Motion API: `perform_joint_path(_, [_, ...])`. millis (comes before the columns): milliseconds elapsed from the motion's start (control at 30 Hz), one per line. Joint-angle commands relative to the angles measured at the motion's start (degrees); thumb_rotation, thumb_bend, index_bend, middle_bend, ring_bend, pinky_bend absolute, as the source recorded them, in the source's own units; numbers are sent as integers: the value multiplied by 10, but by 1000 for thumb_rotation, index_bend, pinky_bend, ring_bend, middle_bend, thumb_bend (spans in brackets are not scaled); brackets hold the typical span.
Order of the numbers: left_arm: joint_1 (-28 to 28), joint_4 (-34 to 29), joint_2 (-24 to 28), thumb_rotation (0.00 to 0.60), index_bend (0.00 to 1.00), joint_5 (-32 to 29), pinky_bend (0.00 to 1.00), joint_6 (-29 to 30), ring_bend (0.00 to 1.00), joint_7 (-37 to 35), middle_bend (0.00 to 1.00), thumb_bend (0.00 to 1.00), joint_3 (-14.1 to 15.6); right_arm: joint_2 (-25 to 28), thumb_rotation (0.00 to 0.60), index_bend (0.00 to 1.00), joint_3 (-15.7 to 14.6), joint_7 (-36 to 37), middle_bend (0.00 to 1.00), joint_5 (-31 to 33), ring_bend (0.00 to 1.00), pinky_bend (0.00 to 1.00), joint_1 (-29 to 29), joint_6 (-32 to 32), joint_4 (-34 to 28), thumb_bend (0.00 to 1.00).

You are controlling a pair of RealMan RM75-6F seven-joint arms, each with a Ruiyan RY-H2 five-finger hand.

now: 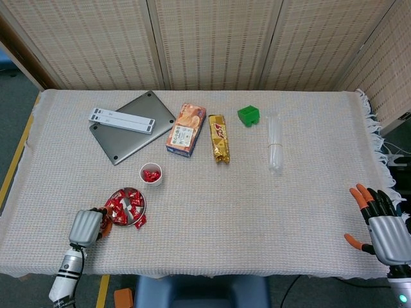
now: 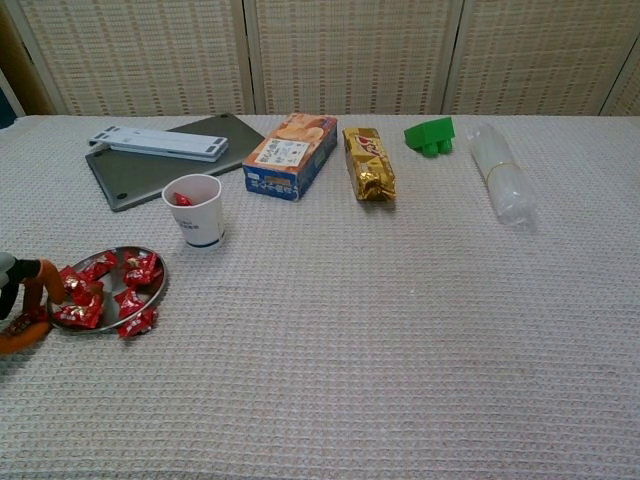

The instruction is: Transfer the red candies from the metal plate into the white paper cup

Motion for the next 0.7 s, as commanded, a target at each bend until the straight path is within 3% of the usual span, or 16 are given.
perform_joint_path(33, [1,0,1,600,442,0,1000,3,606,0,573,390,-1,0,600,0,0,0,0,0,0,0,0,-1,0,62])
perform_joint_path(400, [-10,-39,30,600,458,8,1000,25,629,-1,575,408,-27,0,600,0,-1,-2,0,0,0,0,1,-2,0,62])
perform_joint_path(533, [-50,-89,50,600,458,22,1000,15,629,25,575,408,-56,-1,600,0,0,-5,0,0,0,0,2,-5,-1,62])
perform_joint_path(700, [-119,-146,56,600,444,13,1000,-43,629,74,575,407,-100,-2,600,0,3,-7,0,7,0,0,2,-5,0,62])
